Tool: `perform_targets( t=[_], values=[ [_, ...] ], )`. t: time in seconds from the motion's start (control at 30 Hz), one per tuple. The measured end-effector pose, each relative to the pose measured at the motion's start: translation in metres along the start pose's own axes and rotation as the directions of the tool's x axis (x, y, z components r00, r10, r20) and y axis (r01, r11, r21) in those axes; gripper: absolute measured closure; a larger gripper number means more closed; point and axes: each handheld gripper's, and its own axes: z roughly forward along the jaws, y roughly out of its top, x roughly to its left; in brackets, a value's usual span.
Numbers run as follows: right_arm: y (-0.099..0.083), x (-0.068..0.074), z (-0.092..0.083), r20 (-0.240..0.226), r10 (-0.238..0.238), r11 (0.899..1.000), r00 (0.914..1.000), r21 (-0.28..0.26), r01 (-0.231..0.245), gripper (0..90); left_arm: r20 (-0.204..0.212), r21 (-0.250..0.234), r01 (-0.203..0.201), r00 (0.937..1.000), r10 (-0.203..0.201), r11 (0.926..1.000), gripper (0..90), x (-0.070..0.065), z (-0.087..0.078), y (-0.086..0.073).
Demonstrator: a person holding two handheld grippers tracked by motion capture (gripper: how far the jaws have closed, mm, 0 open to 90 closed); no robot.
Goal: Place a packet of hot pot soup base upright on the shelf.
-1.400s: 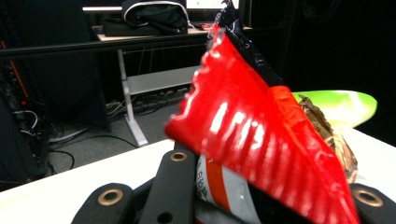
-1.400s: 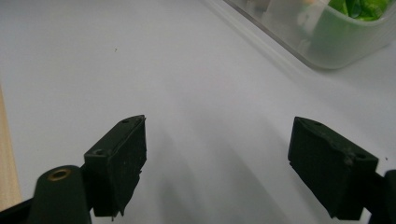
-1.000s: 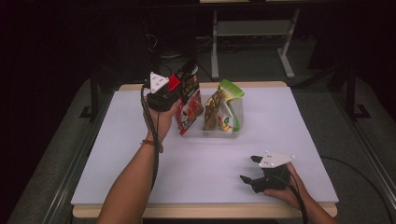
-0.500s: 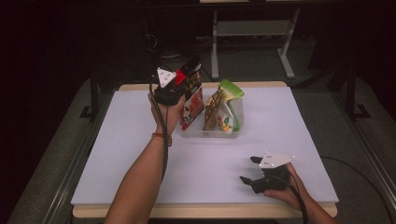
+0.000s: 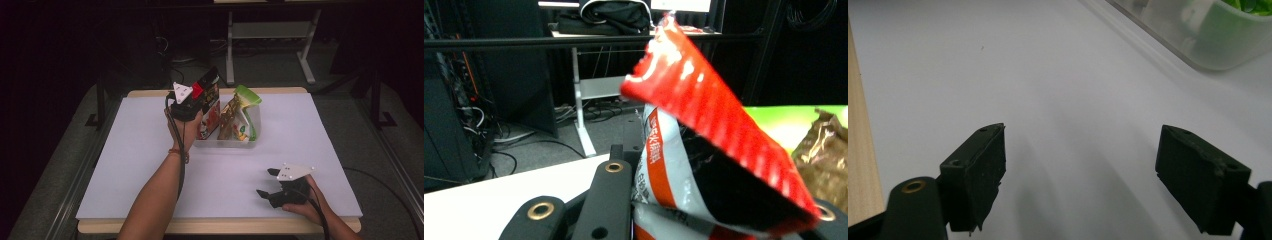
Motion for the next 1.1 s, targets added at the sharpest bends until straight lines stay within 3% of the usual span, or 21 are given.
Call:
perform_targets(
  t=[0.17,0.33,0.5,0.67,1.1],
  values=[
    [0.0,0.0,0.0,-0.003,0.001,1.0,1.0,0.001,-0.001,19.7,0.004,0.006,-0.011,0.9999,0.011,0.9999,79.2,0.0,-0.002,-0.012],
    [0.0,0.0,0.001,-0.007,-0.001,1.0,1.0,0.007,0.001,19.8,0.014,0.011,-0.025,0.9996,0.025,0.9996,78.8,0.003,-0.005,-0.015],
    [0.0,0.001,0.002,-0.006,-0.005,1.0,1.0,0.012,0.005,19.8,0.014,0.01,-0.002,0.9999,0.002,1.0,78.5,0.011,-0.008,-0.018],
    [0.0,0.002,0.003,-0.013,-0.008,1.0,0.9999,0.02,0.008,19.8,0.02,0.01,-0.027,0.9995,0.027,0.9996,78.0,0.01,-0.009,-0.02],
    [0.0,0.002,0.005,-0.019,-0.018,0.999,0.9997,0.03,0.018,19.9,0.039,0.046,-0.049,0.9981,0.047,0.9978,73.4,0.012,-0.011,-0.022]
  ],
)
